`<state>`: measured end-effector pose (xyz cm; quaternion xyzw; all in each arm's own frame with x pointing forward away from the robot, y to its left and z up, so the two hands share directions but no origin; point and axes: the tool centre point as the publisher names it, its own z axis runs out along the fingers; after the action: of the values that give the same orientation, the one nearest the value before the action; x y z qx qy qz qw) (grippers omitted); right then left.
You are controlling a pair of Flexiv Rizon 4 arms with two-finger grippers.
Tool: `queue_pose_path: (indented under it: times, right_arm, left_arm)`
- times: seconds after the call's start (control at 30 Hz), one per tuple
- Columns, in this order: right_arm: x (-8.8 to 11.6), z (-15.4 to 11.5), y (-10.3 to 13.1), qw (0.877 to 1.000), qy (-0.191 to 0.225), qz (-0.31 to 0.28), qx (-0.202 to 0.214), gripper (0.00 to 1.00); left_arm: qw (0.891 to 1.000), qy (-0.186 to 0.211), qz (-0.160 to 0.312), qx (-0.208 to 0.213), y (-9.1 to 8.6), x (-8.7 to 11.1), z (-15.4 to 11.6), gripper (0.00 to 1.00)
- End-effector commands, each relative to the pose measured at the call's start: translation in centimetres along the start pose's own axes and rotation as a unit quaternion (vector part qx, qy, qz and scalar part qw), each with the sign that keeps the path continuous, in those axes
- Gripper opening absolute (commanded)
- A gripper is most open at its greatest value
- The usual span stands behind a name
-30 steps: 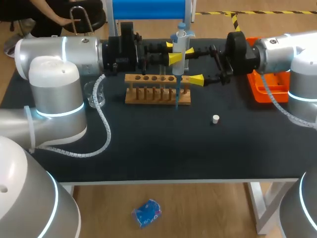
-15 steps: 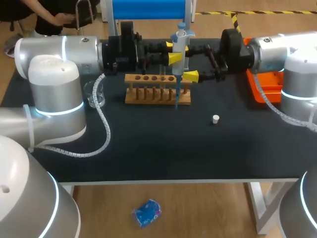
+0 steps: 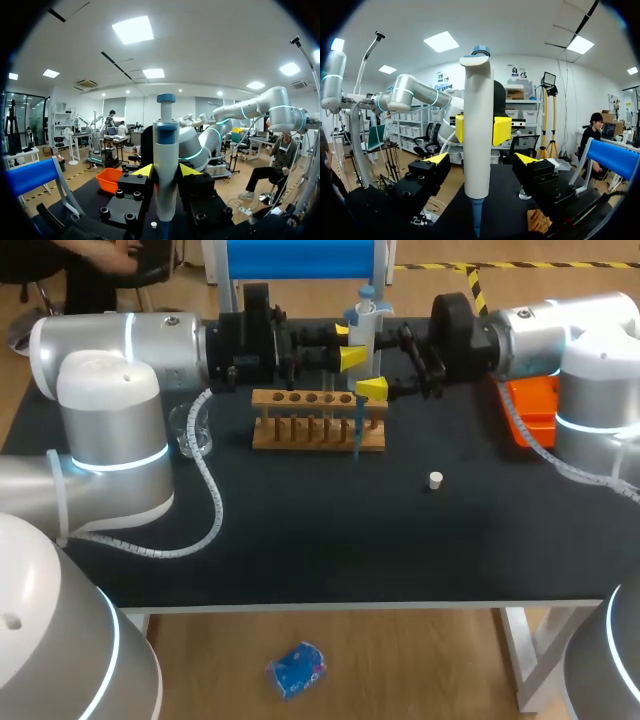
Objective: Invert the test tube, pick up the pipette, mount the tip to pipette, aspirate from beaker and dispense into the tube, eject the tip, return the pipette, and cap with the stopper.
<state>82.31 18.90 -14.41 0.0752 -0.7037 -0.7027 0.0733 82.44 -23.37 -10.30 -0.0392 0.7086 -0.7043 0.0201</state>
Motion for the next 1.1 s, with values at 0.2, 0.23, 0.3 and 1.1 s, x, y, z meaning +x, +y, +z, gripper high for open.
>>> queue_pose_path:
  times: [0.2, 0.23, 0.3, 1.1]
  right_arm:
    - [0.08, 0.25, 0.38, 1.000, 0.002, -0.006, -0.001, 0.78]
    - [0.09, 0.27, 0.40, 1.000, 0.001, -0.009, -0.002, 0.79]
    - [0.11, 0.26, 0.44, 1.000, 0.002, -0.010, -0.002, 0.77]
    - [0.07, 0.38, 0.86, 1.000, 0.014, -0.010, -0.003, 0.00]
  left_arm:
    - [1.000, -0.001, 0.001, 0.001, 0.05, 0.02, 0.09, 0.00]
    - [1.000, -0.001, 0.001, 0.001, 0.05, 0.02, 0.09, 0.00]
    - [1.000, -0.001, 0.001, 0.001, 0.05, 0.02, 0.09, 0.00]
    - [1.000, -0.001, 0.001, 0.001, 0.05, 0.02, 0.09, 0.00]
